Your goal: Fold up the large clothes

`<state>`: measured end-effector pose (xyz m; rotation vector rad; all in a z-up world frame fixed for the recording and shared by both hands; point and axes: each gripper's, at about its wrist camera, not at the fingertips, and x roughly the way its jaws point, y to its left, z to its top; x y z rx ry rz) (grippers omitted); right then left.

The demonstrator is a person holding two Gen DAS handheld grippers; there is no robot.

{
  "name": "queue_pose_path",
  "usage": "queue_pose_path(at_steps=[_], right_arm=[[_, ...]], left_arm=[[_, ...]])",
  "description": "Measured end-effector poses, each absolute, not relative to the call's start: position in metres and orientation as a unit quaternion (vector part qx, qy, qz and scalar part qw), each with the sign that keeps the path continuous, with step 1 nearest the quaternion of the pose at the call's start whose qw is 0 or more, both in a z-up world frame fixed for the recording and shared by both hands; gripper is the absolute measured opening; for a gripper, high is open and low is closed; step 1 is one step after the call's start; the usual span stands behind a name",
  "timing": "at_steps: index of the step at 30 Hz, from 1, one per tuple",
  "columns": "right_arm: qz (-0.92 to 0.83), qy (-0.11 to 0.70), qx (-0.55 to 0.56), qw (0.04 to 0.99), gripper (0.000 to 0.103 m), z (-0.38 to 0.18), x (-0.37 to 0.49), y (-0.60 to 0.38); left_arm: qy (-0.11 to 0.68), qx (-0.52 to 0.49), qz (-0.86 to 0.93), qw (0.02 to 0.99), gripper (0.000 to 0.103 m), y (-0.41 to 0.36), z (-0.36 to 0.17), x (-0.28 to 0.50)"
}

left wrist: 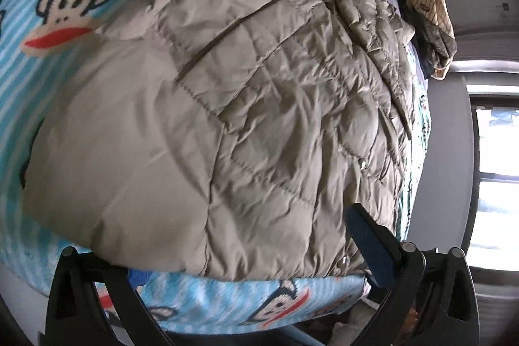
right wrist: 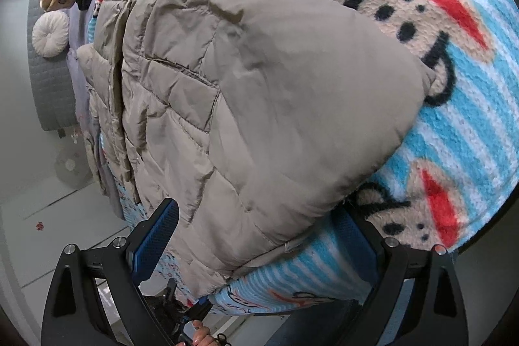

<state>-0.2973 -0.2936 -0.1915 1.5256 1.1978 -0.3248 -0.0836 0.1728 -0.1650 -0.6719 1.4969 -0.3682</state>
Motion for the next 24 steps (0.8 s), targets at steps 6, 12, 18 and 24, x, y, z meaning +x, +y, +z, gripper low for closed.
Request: queue_pose_path(at_steps=[6, 12, 18, 24], right_arm=[[-0.131, 0.469, 0.675, 0.554, 0.096, -0.190, -0.302, -0.301], [-0.154, 0.438, 0.698, 0.545, 0.087, -0.193, -0.311, -0.300], [-0.200, 0.455, 0.677, 0.543, 0.016, -0.192, -0.313, -0.289], [-0.208, 0.467, 0.669, 0.540, 0.018, -0.191, -0.312, -0.286]], left_arm=[[0.666, -0.264, -0.195, 0.669, 0.012, 0.165, -0.158, -0.071], [0.650, -0.260, -0.234, 0.675, 0.012, 0.177, -0.137, -0.061], [0.678, -0.238, -0.249, 0.649, 0.012, 0.178, -0.143, -0.050], [0.719, -0.220, -0.227, 0.619, 0.055, 0.189, -0.154, -0.064]])
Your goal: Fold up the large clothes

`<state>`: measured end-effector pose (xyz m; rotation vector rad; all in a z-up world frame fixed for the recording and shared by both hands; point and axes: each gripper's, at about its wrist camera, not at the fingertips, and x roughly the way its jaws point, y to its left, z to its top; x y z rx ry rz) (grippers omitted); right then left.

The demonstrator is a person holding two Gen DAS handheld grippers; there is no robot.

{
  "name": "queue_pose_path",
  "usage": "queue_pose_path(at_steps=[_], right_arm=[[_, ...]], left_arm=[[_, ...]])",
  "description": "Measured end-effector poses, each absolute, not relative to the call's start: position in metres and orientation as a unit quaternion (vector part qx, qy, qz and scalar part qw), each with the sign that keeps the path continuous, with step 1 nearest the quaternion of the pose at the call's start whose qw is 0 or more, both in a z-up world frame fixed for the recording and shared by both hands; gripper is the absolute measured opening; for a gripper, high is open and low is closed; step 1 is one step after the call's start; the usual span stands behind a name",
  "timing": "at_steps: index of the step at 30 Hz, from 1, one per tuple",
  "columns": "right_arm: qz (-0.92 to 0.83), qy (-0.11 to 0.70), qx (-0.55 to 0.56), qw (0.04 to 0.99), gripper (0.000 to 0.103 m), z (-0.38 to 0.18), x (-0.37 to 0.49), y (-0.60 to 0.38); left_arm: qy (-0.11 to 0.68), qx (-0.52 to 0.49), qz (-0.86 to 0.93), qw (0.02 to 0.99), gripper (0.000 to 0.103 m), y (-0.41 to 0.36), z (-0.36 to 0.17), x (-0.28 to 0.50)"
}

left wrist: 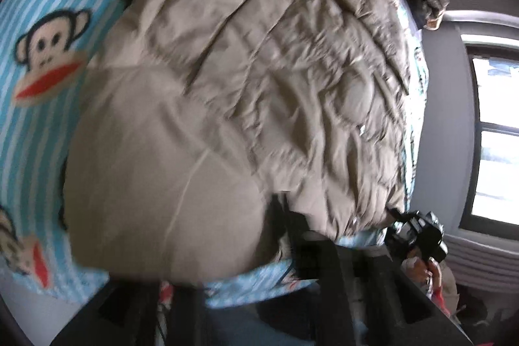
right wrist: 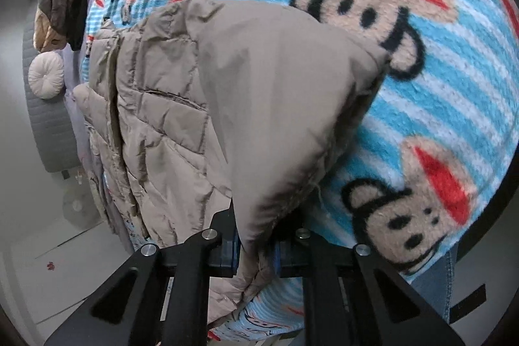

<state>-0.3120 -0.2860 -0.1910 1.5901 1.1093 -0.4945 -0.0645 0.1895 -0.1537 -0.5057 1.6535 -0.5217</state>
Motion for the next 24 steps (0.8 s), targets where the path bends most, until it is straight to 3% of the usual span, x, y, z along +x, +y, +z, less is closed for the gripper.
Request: queue_pose_path(at_steps=[1, 2, 4, 6, 9, 14, 15, 17, 19, 20, 21, 22, 24], right_arm=[[-0.206, 0.472, 0.668, 0.537, 0.023, -0.193, -0.312, -0.287], [-0.203, 0.478, 0.668, 0.533, 0.029, -0.195, -0.311, -0.288], [-0.176, 0.485, 0.671, 0.533, 0.048, -0.198, -0.308, -0.290], [-0.149, 0.498, 0.661, 0.541, 0.059, -0.197, -0.300, -0.292], [-0.128, 0.530, 0.644, 0.537, 0.062, -0.198, -0.287, -0.294], [-0.119, 0.545, 0.641, 0.527, 0.062, -0.202, -0.282, -0.295], [-0.118, 0.545, 0.641, 0.527, 0.062, -0.202, -0.283, -0.296], [-0.117, 0.542, 0.644, 0.527, 0.062, -0.202, -0.286, -0.296], [-0.121, 0.532, 0.652, 0.526, 0.060, -0.203, -0.291, -0.297], [-0.125, 0.530, 0.653, 0.527, 0.053, -0.203, -0.293, -0.298], [-0.132, 0.532, 0.647, 0.530, 0.023, -0.200, -0.295, -0.299], [-0.134, 0.532, 0.644, 0.533, 0.012, -0.198, -0.294, -0.298], [-0.127, 0.521, 0.640, 0.550, 0.010, -0.184, -0.293, -0.299]], left_arm=[[0.717, -0.216, -0.213, 0.627, 0.078, 0.195, -0.150, -0.069], [0.713, -0.215, -0.199, 0.637, 0.083, 0.202, -0.145, -0.074], [0.711, -0.222, -0.188, 0.640, 0.085, 0.211, -0.141, -0.082], [0.707, -0.243, -0.157, 0.645, 0.085, 0.221, -0.142, -0.092], [0.701, -0.318, -0.150, 0.620, 0.085, 0.223, -0.165, -0.102], [0.687, -0.329, -0.126, 0.635, 0.084, 0.205, -0.185, -0.102], [0.683, -0.331, -0.125, 0.638, 0.078, 0.204, -0.185, -0.101], [0.683, -0.337, -0.133, 0.634, 0.017, 0.202, -0.187, -0.096], [0.681, -0.342, -0.143, 0.631, 0.010, 0.203, -0.186, -0.092], [0.678, -0.339, -0.149, 0.635, 0.010, 0.203, -0.181, -0.090], [0.671, -0.338, -0.156, 0.641, 0.010, 0.205, -0.173, -0.087], [0.665, -0.342, -0.159, 0.645, 0.010, 0.200, -0.165, -0.083], [0.648, -0.357, -0.170, 0.651, 0.009, 0.204, -0.146, -0.073]])
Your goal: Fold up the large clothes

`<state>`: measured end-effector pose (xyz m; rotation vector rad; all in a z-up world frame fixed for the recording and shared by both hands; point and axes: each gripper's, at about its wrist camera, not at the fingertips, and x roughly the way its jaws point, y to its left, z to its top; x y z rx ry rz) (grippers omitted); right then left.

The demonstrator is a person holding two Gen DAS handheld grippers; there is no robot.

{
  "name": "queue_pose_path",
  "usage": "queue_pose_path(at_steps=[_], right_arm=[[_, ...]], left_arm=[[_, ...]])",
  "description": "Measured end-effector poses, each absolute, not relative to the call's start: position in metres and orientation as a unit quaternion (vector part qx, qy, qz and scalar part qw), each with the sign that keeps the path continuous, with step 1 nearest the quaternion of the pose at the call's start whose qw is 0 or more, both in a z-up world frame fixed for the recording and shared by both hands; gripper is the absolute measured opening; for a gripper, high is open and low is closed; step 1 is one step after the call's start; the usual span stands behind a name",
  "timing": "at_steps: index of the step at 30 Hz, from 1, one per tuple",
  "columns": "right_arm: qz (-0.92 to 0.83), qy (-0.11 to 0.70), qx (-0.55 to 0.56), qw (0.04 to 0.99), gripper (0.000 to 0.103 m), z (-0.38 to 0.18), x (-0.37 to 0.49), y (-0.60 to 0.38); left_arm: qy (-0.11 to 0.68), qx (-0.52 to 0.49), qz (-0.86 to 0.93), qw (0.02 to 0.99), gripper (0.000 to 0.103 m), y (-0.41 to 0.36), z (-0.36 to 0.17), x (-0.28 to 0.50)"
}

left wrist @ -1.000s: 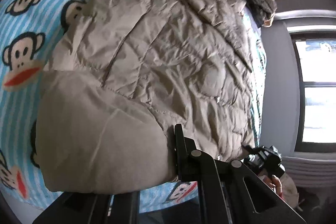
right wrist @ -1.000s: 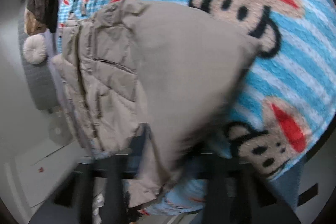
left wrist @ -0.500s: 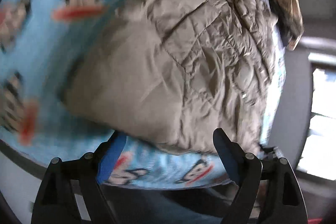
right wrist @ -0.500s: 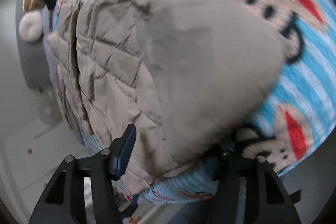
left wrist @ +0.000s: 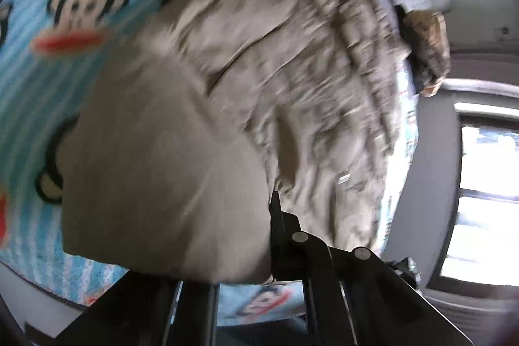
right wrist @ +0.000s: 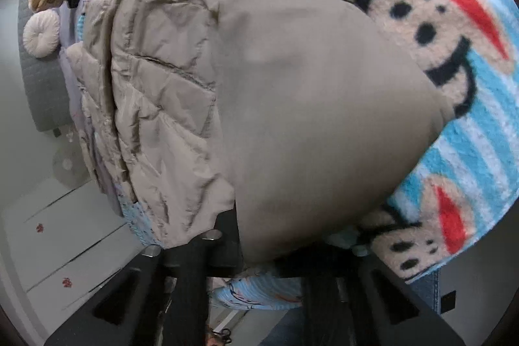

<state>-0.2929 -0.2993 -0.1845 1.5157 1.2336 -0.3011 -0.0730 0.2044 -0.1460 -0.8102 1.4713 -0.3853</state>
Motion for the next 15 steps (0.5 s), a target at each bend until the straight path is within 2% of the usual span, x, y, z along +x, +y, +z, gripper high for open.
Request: queue_pose_path(at_steps=[3, 7, 15], right_arm=[[-0.110, 0.504, 0.623, 0.589, 0.009, -0.156, -0.275, -0.300], [-0.075, 0.477, 0.592, 0.646, 0.009, -0.109, -0.232, -0.310], [-0.011, 0.458, 0.489, 0.743, 0.009, -0.029, -0.088, -0.335]], left_arm=[[0.614, -0.362, -0.191, 0.675, 0.009, 0.204, -0.110, -0.049], [0.573, -0.320, -0.226, 0.720, 0.009, 0.182, -0.064, 0.002], [0.511, -0.274, -0.235, 0.780, 0.010, 0.142, -0.011, 0.118]])
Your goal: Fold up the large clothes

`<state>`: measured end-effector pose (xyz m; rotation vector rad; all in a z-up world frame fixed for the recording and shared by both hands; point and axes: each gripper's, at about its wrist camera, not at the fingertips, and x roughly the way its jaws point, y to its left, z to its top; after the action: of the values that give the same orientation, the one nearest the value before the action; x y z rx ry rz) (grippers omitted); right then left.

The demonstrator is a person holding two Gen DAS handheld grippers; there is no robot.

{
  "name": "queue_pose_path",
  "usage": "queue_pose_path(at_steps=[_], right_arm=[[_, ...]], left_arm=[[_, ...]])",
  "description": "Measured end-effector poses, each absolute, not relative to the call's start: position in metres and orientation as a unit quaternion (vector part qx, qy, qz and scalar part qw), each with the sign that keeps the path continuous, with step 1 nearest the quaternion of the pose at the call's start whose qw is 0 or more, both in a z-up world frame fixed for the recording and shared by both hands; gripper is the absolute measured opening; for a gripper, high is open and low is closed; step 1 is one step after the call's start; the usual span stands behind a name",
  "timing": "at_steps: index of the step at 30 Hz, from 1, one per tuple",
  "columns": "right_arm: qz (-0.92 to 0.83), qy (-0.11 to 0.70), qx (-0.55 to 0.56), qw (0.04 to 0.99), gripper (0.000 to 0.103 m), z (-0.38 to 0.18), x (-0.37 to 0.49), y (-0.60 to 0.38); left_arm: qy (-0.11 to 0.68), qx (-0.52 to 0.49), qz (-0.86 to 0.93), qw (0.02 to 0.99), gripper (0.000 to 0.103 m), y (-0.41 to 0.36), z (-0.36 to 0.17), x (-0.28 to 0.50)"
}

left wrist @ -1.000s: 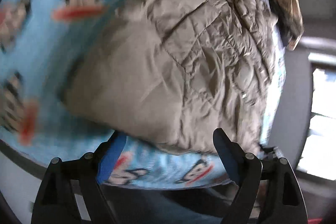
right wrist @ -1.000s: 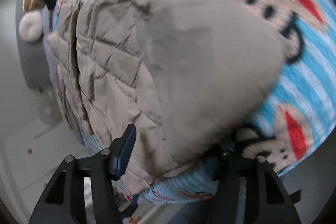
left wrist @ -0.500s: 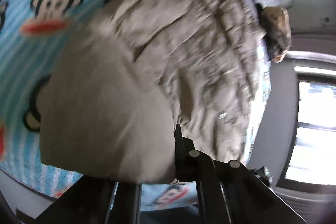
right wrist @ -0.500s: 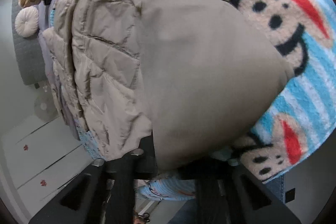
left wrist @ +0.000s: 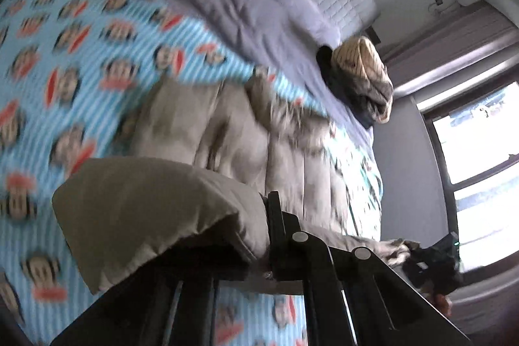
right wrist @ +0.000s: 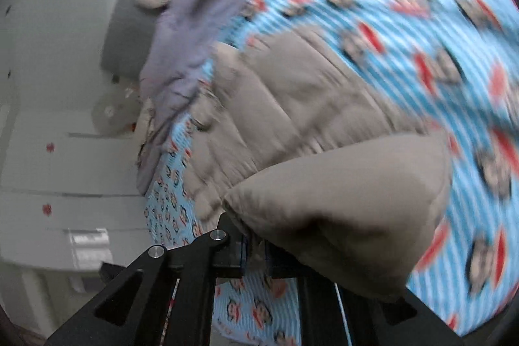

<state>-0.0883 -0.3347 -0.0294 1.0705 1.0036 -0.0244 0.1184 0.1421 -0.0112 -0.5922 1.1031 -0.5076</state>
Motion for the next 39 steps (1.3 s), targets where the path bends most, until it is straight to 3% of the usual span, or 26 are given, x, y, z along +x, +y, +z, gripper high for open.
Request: queue_pose_path(at_steps=[4, 10, 21, 23, 26, 27, 28, 33, 35, 37, 39], right_arm=[[-0.001, 0.465, 0.450, 0.762, 0.009, -0.017, -0.006, -0.346], [-0.041, 0.505, 0.441, 0.741, 0.009, -0.067, 0.079, -0.366], [-0.075, 0.529, 0.484, 0.693, 0.011, -0.152, 0.112, -0.381], [-0.071, 0.531, 0.475, 0.698, 0.012, -0.146, 0.113, -0.380], [-0.055, 0.522, 0.456, 0.719, 0.036, -0.126, 0.110, -0.380], [-0.051, 0.513, 0.446, 0.731, 0.059, -0.117, 0.108, -0.380], [-0.050, 0.504, 0.437, 0.743, 0.069, -0.108, 0.105, -0.380], [-0.036, 0.491, 0.401, 0.773, 0.068, -0.080, 0.097, -0.372], [-0.034, 0.500, 0.379, 0.778, 0.064, -0.079, 0.094, -0.363], [-0.025, 0.516, 0.357, 0.778, 0.053, -0.084, 0.093, -0.353], [-0.026, 0.535, 0.336, 0.775, 0.052, -0.094, 0.094, -0.343]], left_arm=[[0.515, -0.245, -0.210, 0.794, 0.010, 0.113, -0.014, 0.186], [0.559, -0.176, -0.160, 0.795, 0.010, 0.071, -0.060, 0.250], [0.598, -0.090, -0.166, 0.779, 0.011, 0.041, -0.101, 0.285], [0.589, -0.091, -0.177, 0.783, 0.017, 0.045, -0.093, 0.279], [0.575, -0.082, -0.199, 0.789, 0.020, 0.050, -0.077, 0.270], [0.573, -0.076, -0.203, 0.790, 0.021, 0.050, -0.072, 0.268], [0.570, -0.071, -0.207, 0.792, 0.021, 0.051, -0.068, 0.266], [0.563, -0.019, -0.210, 0.799, 0.023, 0.045, -0.057, 0.252], [0.563, 0.009, -0.207, 0.800, 0.023, 0.041, -0.059, 0.248], [0.566, 0.020, -0.199, 0.800, 0.023, 0.040, -0.062, 0.246], [0.568, 0.011, -0.187, 0.801, 0.023, 0.042, -0.063, 0.247]])
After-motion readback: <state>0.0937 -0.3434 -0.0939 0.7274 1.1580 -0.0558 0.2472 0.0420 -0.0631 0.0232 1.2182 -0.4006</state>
